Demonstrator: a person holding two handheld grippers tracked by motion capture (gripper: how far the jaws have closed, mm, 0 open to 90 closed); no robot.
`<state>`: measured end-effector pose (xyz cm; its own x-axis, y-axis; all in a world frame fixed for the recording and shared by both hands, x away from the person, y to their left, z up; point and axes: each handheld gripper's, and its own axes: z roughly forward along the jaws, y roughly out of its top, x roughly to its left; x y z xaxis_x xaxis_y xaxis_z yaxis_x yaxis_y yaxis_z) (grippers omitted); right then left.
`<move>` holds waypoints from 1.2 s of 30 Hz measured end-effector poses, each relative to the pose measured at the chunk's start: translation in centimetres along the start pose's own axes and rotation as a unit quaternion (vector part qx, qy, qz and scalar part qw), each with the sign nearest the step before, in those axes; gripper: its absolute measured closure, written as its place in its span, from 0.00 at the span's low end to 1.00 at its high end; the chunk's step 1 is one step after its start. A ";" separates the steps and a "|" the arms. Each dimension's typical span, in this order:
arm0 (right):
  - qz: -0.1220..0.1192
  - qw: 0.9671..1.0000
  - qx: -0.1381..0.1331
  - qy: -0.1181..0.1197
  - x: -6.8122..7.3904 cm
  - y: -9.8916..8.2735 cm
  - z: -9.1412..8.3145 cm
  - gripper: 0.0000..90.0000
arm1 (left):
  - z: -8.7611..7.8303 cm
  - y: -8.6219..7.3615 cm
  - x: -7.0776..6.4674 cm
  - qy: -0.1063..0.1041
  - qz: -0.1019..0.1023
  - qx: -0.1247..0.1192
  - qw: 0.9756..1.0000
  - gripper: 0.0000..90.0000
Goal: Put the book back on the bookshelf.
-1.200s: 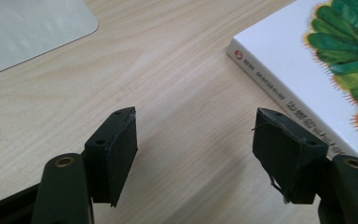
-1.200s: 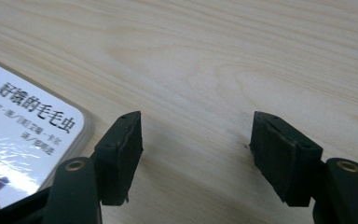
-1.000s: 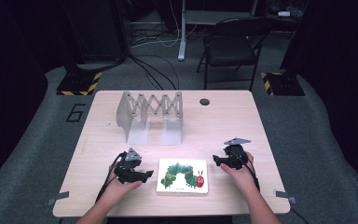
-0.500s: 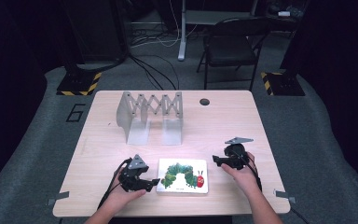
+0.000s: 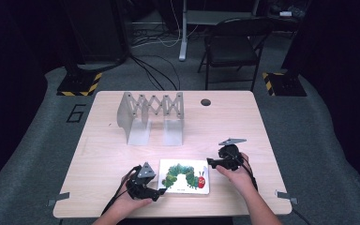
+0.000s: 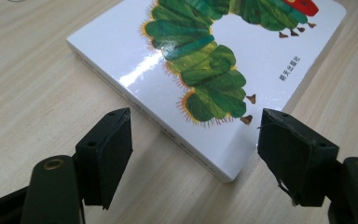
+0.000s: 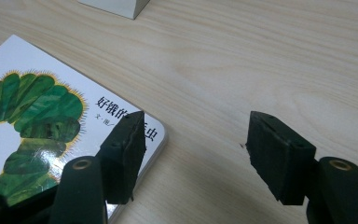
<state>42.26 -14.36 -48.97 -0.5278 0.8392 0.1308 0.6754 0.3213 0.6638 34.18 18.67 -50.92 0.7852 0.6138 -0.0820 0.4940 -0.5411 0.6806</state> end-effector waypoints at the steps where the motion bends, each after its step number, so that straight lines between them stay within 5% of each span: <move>1: 0.004 1.000 0.004 0.002 0.1 0.1 0.1 0.41 | 0.0 0.0 0.0 -0.003 0.002 0.004 1.000 0.30; 13: 0.008 0.999 0.029 0.036 1.2 0.6 1.7 0.42 | 0.5 -0.5 -0.7 0.003 0.007 -0.003 1.000 0.30; 36: 0.011 0.997 0.056 0.054 2.0 0.8 2.6 0.43 | 0.8 -0.9 -1.4 0.014 0.006 -0.009 1.000 0.30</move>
<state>43.06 -11.28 -50.13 -0.5609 0.7960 0.2275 0.7375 0.3555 0.5742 32.95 17.81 -52.01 0.7805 0.6229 -0.0537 0.4776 -0.5385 0.6942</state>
